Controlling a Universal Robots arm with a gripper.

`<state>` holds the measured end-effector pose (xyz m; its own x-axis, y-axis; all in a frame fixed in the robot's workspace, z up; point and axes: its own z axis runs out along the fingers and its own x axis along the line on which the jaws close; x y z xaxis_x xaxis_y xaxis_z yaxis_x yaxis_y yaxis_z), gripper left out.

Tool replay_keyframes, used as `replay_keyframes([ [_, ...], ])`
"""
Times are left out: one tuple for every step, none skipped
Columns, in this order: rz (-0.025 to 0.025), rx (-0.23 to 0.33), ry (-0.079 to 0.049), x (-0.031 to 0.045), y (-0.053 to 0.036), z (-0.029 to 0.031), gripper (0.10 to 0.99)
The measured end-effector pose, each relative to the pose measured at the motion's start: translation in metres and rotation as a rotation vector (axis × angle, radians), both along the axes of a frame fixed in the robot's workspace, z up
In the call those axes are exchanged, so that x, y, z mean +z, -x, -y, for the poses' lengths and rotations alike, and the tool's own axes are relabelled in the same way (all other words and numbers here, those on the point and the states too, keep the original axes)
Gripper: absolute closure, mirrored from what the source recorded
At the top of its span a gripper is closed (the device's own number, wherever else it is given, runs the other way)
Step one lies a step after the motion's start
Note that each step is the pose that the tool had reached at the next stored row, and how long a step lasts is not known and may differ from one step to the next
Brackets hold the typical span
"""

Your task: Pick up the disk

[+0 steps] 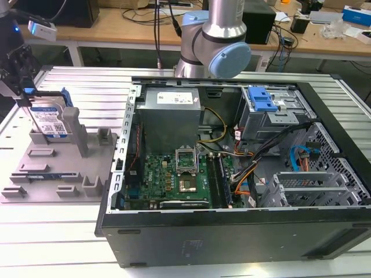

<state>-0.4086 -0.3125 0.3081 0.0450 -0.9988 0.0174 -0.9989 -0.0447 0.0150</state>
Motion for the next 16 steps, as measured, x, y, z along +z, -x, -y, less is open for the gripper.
replay_keyframes([
  [-0.0001, 0.001, 0.0, -0.0006, 0.0, 0.0, 0.604],
  [0.0, 0.003, 0.0, -0.0014, 0.0, 0.0, 0.604],
  [0.0, 0.004, 0.0, -0.0022, 0.0, 0.0, 0.604],
  [-0.0001, 0.005, 0.0, -0.003, 0.0, 0.0, 0.604],
  [0.0, 0.006, 0.0, -0.0046, 0.0, 0.0, 0.604],
  [0.0, 0.007, 0.0, -0.0054, 0.0, -0.0001, 0.604],
  [-0.0002, 0.007, 0.0, -0.0064, 0.0, -0.0001, 0.604],
  [-0.0002, 0.007, 0.0, -0.0069, 0.0001, 0.0, 0.604],
  [-0.0001, 0.007, 0.0, -0.0072, 0.0, -0.0001, 0.604],
  [-0.0002, 0.007, 0.0, -0.0074, 0.0, 0.0, 0.604],
  [-0.0001, 0.007, 0.0, -0.0076, 0.0, 0.0, 0.604],
  [0.0, 0.007, 0.0, -0.0079, 0.0, 0.0, 0.604],
  [0.0, 0.007, 0.0, -0.0082, 0.0, -0.0001, 0.604],
  [-0.0001, 0.007, 0.0, -0.0086, 0.0, -0.0001, 0.604],
  [-0.0001, 0.007, 0.0, -0.0091, 0.0, -0.0001, 0.604],
  [-0.0001, 0.007, 0.0, -0.0093, 0.0, 0.0, 0.604],
])
